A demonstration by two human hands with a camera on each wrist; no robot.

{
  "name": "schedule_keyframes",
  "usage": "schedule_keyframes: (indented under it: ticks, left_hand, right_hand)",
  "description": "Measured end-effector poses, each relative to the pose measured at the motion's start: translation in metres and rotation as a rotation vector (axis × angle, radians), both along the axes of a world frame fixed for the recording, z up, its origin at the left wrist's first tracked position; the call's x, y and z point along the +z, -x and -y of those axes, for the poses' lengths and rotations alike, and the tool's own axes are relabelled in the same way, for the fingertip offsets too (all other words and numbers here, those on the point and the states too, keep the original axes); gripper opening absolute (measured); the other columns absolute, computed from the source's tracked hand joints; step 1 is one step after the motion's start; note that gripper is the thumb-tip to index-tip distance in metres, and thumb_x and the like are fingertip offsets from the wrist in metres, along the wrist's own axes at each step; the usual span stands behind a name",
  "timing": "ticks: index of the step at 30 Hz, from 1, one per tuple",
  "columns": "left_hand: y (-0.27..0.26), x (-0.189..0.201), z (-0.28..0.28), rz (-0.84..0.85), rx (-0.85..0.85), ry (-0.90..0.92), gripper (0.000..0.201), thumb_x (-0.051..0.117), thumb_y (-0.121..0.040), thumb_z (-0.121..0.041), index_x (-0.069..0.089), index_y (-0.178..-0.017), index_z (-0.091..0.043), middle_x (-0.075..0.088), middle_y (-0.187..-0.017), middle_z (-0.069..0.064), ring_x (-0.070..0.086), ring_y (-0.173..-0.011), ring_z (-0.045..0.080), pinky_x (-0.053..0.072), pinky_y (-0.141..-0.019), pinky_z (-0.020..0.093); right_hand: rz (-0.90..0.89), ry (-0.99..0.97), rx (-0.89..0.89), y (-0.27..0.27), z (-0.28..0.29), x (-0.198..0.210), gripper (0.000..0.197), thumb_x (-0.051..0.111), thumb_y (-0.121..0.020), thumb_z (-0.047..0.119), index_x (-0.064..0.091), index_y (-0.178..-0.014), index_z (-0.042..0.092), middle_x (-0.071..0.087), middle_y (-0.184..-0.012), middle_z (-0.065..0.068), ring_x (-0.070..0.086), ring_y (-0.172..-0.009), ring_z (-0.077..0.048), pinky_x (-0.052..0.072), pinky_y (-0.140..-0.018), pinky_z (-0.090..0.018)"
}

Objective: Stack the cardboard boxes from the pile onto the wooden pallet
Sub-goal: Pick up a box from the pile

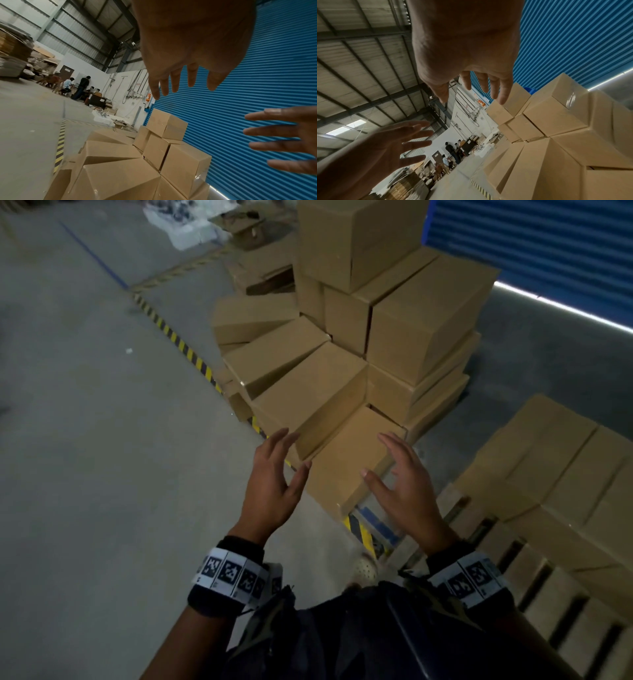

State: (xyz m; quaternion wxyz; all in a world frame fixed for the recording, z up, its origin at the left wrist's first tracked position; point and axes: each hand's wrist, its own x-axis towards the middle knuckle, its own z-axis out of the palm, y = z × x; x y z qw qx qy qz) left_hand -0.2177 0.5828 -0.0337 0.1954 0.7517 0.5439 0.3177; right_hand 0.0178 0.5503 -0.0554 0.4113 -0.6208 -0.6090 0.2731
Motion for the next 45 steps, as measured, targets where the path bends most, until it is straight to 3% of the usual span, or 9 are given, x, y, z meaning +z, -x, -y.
schedule_keyframes:
  ticks: [6, 12, 21, 28, 31, 35, 37, 40, 45]
  left_hand:
    - [-0.043, 0.009, -0.126, -0.037, -0.079, 0.036, 0.059, 0.046, -0.096, -0.050, 0.050, -0.143, -0.017, 0.043, -0.152, 0.006, 0.039, -0.139, 0.023, 0.033, -0.105, 0.028]
    - [-0.080, 0.011, -0.223, -0.004, -0.181, 0.045, 0.060, 0.046, -0.096, -0.051, 0.051, -0.142, -0.015, 0.044, -0.151, 0.008, 0.039, -0.138, 0.023, 0.032, -0.108, 0.029]
    - [-0.130, 0.013, -0.389, 0.063, -0.350, 0.012, 0.051, 0.056, -0.096, -0.034, 0.050, -0.143, -0.015, 0.047, -0.148, 0.011, 0.039, -0.139, 0.025, 0.030, -0.111, 0.029]
    - [-0.167, 0.010, -0.515, 0.064, -0.401, 0.061, 0.049, 0.060, -0.096, -0.022, 0.050, -0.142, -0.008, 0.049, -0.145, 0.014, 0.042, -0.136, 0.029, 0.036, -0.110, 0.032]
    - [-0.193, 0.010, -0.564, 0.046, -0.408, 0.039, 0.048, 0.058, -0.095, -0.022, 0.052, -0.140, -0.006, 0.052, -0.141, 0.015, 0.045, -0.132, 0.032, 0.036, -0.111, 0.037]
    - [-0.241, 0.005, -0.627, 0.009, -0.408, 0.038, 0.045, 0.062, -0.097, -0.015, 0.053, -0.140, -0.005, 0.055, -0.138, 0.014, 0.049, -0.128, 0.028, 0.031, -0.103, 0.022]
    - [-0.271, 0.002, -0.658, 0.021, -0.395, 0.095, 0.045, 0.062, -0.098, -0.016, 0.052, -0.141, -0.006, 0.055, -0.138, 0.009, 0.050, -0.125, 0.023, 0.031, -0.099, 0.019]
    - [-0.318, -0.013, -0.705, 0.104, -0.312, 0.357, 0.038, 0.059, -0.101, -0.019, 0.055, -0.137, -0.008, 0.055, -0.129, -0.002, 0.053, -0.120, 0.018, 0.038, -0.094, 0.024]
    - [-0.386, -0.066, -0.788, 0.214, -0.174, 0.671, 0.032, 0.071, -0.089, -0.032, 0.067, -0.112, -0.011, 0.066, -0.119, 0.014, 0.061, -0.117, 0.035, 0.046, -0.106, 0.049]
  right_hand:
    - [0.017, 0.026, -0.063, -0.039, -0.111, 0.016, 0.066, 0.070, -0.090, 0.032, 0.041, -0.148, 0.020, 0.040, -0.152, 0.002, 0.038, -0.140, -0.015, 0.044, -0.107, -0.050]
    - [0.031, 0.099, -0.176, -0.075, -0.196, 0.028, 0.073, 0.063, -0.085, 0.051, 0.034, -0.149, 0.031, 0.035, -0.155, 0.006, 0.038, -0.139, -0.013, 0.045, -0.107, -0.049]
    - [0.092, 0.032, -0.348, -0.096, -0.303, 0.050, 0.067, 0.068, -0.091, 0.036, 0.039, -0.148, 0.017, 0.042, -0.152, -0.004, 0.040, -0.139, -0.019, 0.037, -0.114, -0.044]
    - [0.163, -0.017, -0.428, -0.131, -0.378, 0.061, 0.062, 0.067, -0.093, 0.031, 0.041, -0.146, 0.013, 0.045, -0.148, -0.005, 0.038, -0.128, -0.003, 0.027, -0.101, -0.013]
    - [0.166, 0.002, -0.430, -0.160, -0.414, 0.061, 0.062, 0.065, -0.094, 0.035, 0.040, -0.147, 0.014, 0.044, -0.150, -0.005, 0.041, -0.132, -0.009, 0.033, -0.103, -0.022]
    - [0.186, 0.048, -0.441, -0.217, -0.473, 0.049, 0.062, 0.064, -0.094, 0.039, 0.040, -0.147, 0.015, 0.045, -0.148, -0.006, 0.048, -0.130, -0.021, 0.037, -0.101, -0.025]
    - [0.201, 0.098, -0.454, -0.250, -0.507, 0.039, 0.062, 0.064, -0.094, 0.037, 0.041, -0.147, 0.015, 0.045, -0.149, -0.006, 0.049, -0.130, -0.023, 0.033, -0.097, -0.021]
    - [0.133, 0.212, -0.461, -0.299, -0.558, 0.018, 0.060, 0.064, -0.095, 0.035, 0.041, -0.147, 0.017, 0.044, -0.149, -0.006, 0.046, -0.133, -0.026, 0.038, -0.104, -0.032]
    - [0.153, 0.447, -0.435, -0.369, -0.637, -0.043, 0.059, 0.060, -0.096, 0.032, 0.039, -0.149, 0.017, 0.042, -0.153, -0.006, 0.043, -0.137, -0.026, 0.037, -0.107, -0.033]
